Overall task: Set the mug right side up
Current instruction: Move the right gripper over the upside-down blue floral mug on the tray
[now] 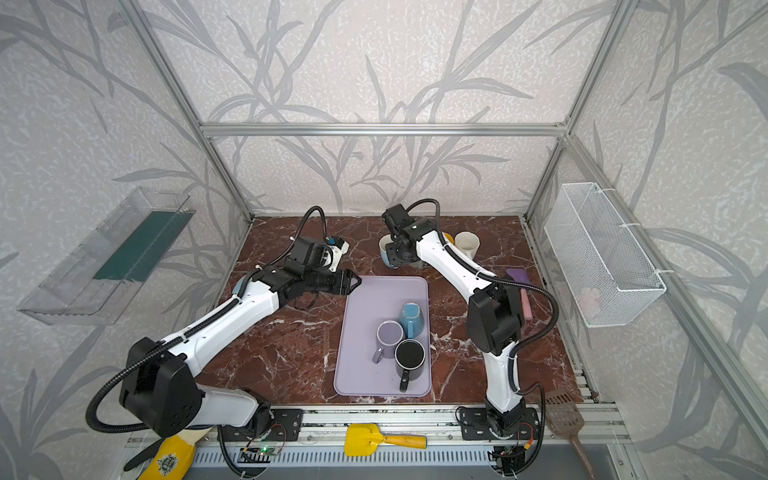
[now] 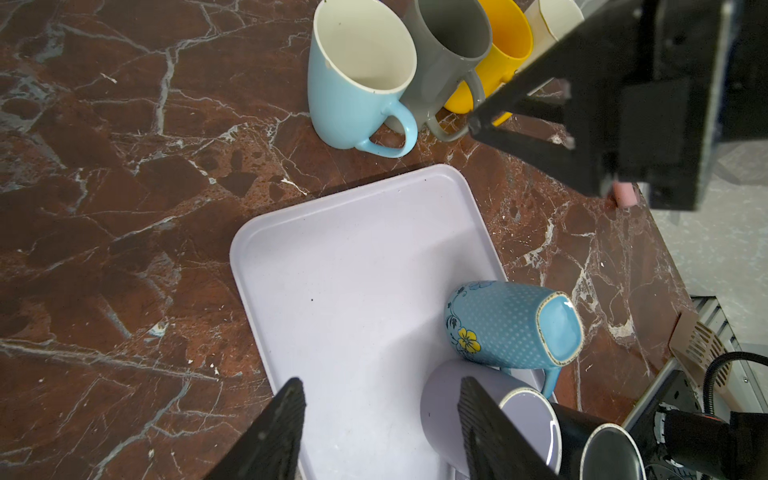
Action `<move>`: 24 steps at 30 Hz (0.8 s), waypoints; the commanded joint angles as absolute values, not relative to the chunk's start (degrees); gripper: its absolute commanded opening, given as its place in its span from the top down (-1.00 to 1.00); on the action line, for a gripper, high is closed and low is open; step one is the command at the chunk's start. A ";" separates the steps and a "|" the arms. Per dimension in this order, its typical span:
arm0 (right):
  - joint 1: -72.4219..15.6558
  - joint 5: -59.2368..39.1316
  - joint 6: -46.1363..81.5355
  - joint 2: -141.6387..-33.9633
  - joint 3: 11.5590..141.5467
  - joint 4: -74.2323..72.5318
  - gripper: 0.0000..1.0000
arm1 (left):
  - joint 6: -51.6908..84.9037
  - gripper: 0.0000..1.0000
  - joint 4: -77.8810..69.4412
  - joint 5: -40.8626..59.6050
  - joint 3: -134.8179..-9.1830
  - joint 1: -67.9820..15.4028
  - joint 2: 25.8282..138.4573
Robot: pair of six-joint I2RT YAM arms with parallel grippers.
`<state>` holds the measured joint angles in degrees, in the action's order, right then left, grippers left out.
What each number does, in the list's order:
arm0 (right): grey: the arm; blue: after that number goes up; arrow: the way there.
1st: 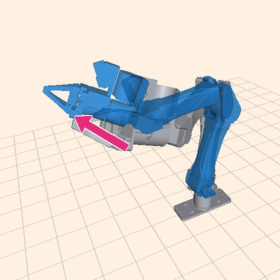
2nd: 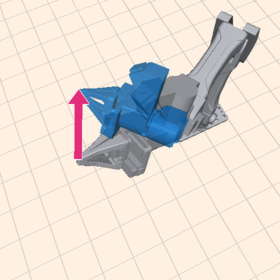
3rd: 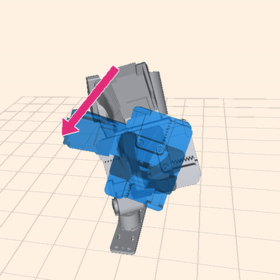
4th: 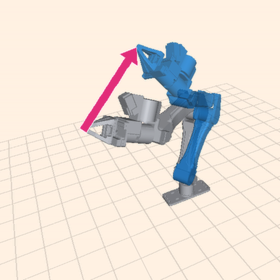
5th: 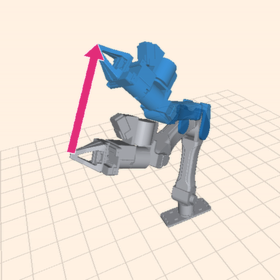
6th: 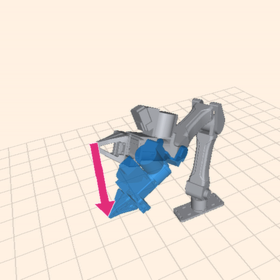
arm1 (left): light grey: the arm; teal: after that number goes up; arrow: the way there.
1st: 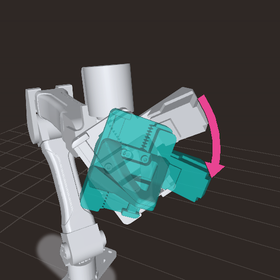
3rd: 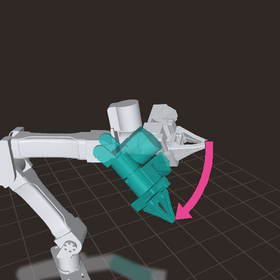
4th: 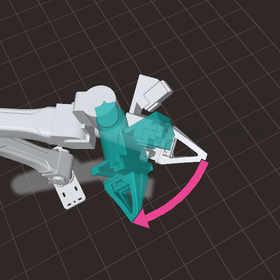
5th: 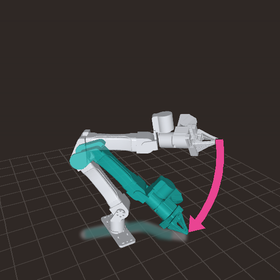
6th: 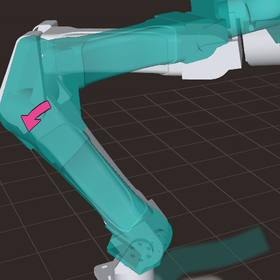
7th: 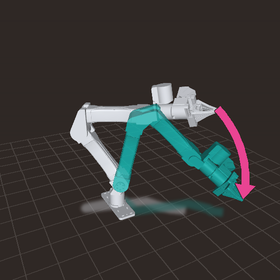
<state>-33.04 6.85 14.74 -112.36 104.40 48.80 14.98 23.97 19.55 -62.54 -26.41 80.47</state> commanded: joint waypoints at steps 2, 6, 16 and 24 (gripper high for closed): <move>-32.90 6.27 13.72 -104.04 99.21 46.86 0.13 | 13.98 -0.23 24.15 18.90 -64.97 -26.56 82.36; -33.29 4.75 13.32 -98.94 93.34 47.26 0.12 | 13.94 -0.24 24.53 19.58 -66.38 -26.61 83.99; -37.15 2.63 17.83 -84.63 75.39 46.23 0.25 | 13.80 -0.25 24.48 19.51 -67.89 -26.61 85.51; -42.63 3.36 23.09 -81.31 68.61 47.95 0.25 | 14.51 -0.27 24.72 19.02 -68.70 -26.56 85.45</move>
